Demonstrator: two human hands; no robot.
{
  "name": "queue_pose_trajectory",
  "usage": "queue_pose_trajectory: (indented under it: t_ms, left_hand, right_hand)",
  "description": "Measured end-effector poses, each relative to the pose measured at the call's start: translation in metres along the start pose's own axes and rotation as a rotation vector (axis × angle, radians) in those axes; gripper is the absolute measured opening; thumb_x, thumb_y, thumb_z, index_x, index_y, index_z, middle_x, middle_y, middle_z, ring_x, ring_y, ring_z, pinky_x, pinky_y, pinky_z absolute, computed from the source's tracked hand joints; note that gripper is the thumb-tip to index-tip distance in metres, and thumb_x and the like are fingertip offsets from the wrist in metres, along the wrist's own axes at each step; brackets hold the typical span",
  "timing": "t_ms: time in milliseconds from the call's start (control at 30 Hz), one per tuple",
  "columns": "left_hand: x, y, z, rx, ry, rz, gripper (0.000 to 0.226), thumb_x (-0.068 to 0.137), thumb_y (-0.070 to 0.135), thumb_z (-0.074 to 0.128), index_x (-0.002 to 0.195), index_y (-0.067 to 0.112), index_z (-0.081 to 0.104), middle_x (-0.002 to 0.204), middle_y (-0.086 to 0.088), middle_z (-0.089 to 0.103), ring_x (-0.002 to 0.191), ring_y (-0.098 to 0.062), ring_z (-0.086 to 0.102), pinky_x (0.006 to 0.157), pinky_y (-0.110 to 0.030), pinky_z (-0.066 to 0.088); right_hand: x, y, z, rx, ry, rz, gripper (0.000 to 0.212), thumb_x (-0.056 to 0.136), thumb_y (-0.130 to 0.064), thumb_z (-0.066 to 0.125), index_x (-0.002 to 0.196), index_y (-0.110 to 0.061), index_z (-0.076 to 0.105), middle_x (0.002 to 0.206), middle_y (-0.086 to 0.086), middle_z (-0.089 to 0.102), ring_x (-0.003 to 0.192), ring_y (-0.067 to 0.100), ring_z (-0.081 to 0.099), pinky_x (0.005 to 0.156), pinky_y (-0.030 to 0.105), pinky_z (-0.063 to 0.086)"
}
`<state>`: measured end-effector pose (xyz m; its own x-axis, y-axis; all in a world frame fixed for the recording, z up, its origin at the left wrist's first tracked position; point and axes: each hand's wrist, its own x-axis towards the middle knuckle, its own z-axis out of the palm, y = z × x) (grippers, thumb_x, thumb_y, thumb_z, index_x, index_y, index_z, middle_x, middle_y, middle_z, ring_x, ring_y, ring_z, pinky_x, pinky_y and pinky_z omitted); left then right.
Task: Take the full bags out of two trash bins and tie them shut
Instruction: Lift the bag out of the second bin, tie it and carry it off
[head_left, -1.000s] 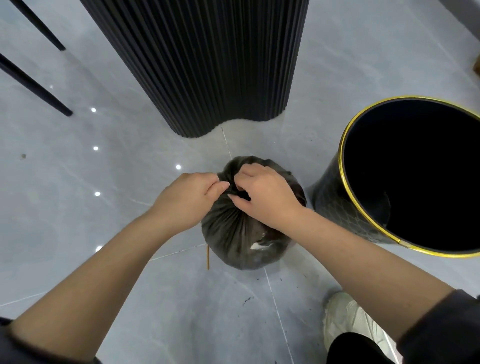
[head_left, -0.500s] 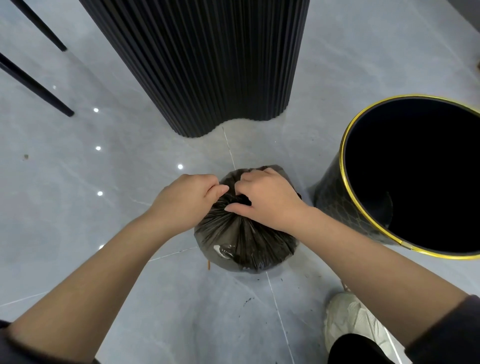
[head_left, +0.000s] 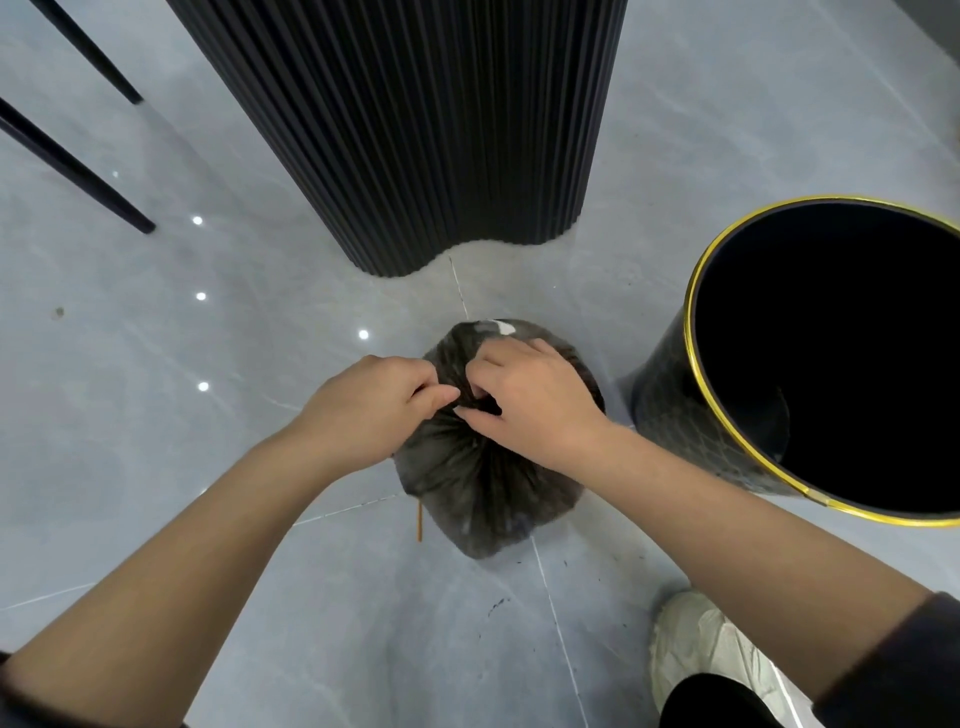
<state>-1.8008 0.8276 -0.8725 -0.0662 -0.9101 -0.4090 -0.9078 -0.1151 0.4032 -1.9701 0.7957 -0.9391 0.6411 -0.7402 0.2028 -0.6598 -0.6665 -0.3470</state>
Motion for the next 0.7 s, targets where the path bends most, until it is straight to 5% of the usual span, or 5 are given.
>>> queue_pose_trajectory:
  t_ms: [167, 267, 467, 700]
  left_hand:
    - [0.001, -0.002, 0.002, 0.033, 0.038, 0.008, 0.036, 0.092, 0.044, 0.049, 0.07, 0.017, 0.053, 0.064, 0.0, 0.056, 0.064, -0.02, 0.054, 0.06, -0.036, 0.044]
    - [0.003, -0.004, 0.0, 0.034, 0.029, 0.012, 0.033, 0.092, 0.045, 0.047, 0.073, 0.022, 0.059, 0.07, 0.003, 0.062, 0.07, -0.016, 0.058, 0.065, -0.037, 0.049]
    - [0.003, -0.004, 0.002, 0.055, -0.046, 0.037, 0.031, 0.093, 0.042, 0.049, 0.069, 0.026, 0.06, 0.062, 0.007, 0.056, 0.064, -0.009, 0.052, 0.056, -0.03, 0.039]
    - [0.003, -0.005, 0.003, 0.043, 0.015, 0.016, 0.03, 0.092, 0.042, 0.049, 0.071, 0.023, 0.056, 0.065, 0.004, 0.06, 0.066, -0.016, 0.057, 0.058, -0.031, 0.043]
  right_hand:
    - [0.003, -0.006, -0.001, -0.026, 0.057, 0.074, 0.032, 0.076, -0.043, 0.071, 0.076, -0.015, 0.055, 0.054, -0.004, 0.056, 0.044, 0.02, 0.052, 0.049, 0.027, 0.041]
    - [0.004, -0.008, 0.002, -0.038, 0.058, 0.08, 0.026, 0.08, -0.039, 0.07, 0.082, -0.015, 0.062, 0.057, -0.002, 0.06, 0.046, 0.021, 0.056, 0.042, 0.024, 0.035]
    - [-0.003, -0.003, 0.011, 0.047, 0.04, 0.014, 0.021, 0.073, -0.024, 0.076, 0.075, -0.009, 0.061, 0.079, 0.008, 0.06, 0.072, 0.029, 0.059, 0.065, 0.036, 0.046]
    - [-0.006, 0.004, 0.004, 0.046, -0.034, 0.063, 0.034, 0.088, -0.049, 0.054, 0.082, -0.016, 0.058, 0.066, -0.005, 0.056, 0.056, 0.019, 0.054, 0.049, 0.026, 0.032]
